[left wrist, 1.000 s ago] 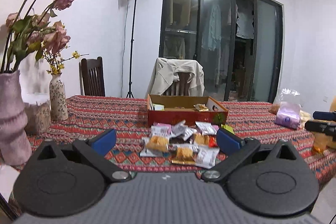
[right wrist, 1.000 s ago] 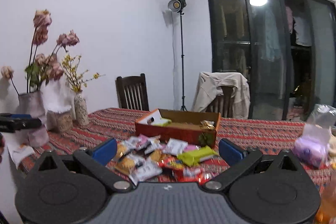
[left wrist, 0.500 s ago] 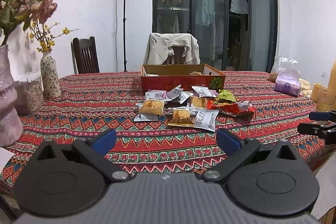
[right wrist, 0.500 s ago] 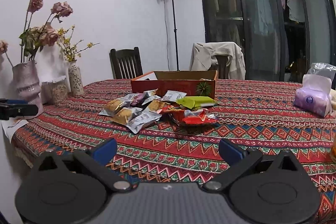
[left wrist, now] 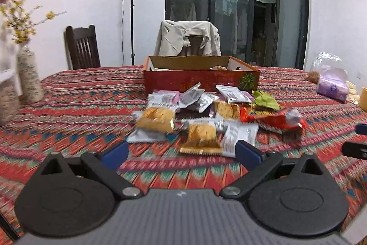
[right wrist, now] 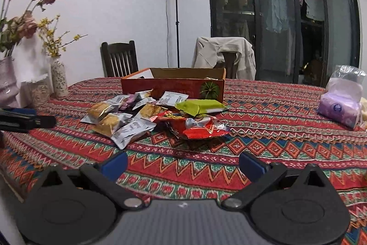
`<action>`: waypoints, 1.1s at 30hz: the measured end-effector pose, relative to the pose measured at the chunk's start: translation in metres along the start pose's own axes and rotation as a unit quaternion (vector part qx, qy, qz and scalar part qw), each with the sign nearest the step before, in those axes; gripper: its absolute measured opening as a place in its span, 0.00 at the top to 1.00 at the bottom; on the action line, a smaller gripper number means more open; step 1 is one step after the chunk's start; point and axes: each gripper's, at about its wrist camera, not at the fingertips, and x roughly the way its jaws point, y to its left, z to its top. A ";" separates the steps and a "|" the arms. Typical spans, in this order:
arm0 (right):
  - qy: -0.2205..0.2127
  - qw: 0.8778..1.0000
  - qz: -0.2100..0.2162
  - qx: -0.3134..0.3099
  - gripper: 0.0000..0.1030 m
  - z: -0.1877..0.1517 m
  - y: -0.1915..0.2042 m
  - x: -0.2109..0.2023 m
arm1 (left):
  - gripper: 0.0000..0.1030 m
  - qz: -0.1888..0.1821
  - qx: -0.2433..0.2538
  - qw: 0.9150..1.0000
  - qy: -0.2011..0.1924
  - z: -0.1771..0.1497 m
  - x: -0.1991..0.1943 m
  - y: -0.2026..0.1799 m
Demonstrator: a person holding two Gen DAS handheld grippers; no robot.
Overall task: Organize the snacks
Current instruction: 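Grasp a cookie packet with the left gripper while the right grasps a white packet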
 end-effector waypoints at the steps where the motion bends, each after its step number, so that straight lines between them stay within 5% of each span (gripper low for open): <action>1: -0.008 1.000 -0.002 0.005 0.00 0.001 -0.001 0.004 | 0.07 -0.005 0.002 1.000 0.000 0.002 0.012 -0.002; 7: -0.040 0.997 -0.029 0.061 0.00 0.013 -0.003 0.029 | 0.23 -0.024 0.024 0.999 0.028 0.008 0.081 -0.015; 12: -0.051 0.997 -0.019 0.059 0.00 0.017 0.004 0.051 | 0.33 -0.065 -0.015 0.994 0.087 0.010 0.110 -0.007; 14: -0.025 0.997 0.007 0.070 0.00 0.019 0.006 0.065 | 0.58 -0.083 -0.024 0.992 0.088 0.010 0.110 -0.004; 21: 0.040 0.997 0.041 0.046 0.11 0.027 0.039 0.107 | 0.60 -0.060 -0.043 0.996 0.055 0.003 0.078 0.007; 29: 0.095 0.990 0.088 0.059 0.33 0.038 0.079 0.161 | 0.60 0.020 -0.063 0.998 -0.014 -0.015 0.021 0.031; 33: 0.109 0.990 0.075 0.040 0.32 0.040 0.103 0.184 | 0.60 0.036 -0.062 0.997 -0.022 -0.020 0.008 0.039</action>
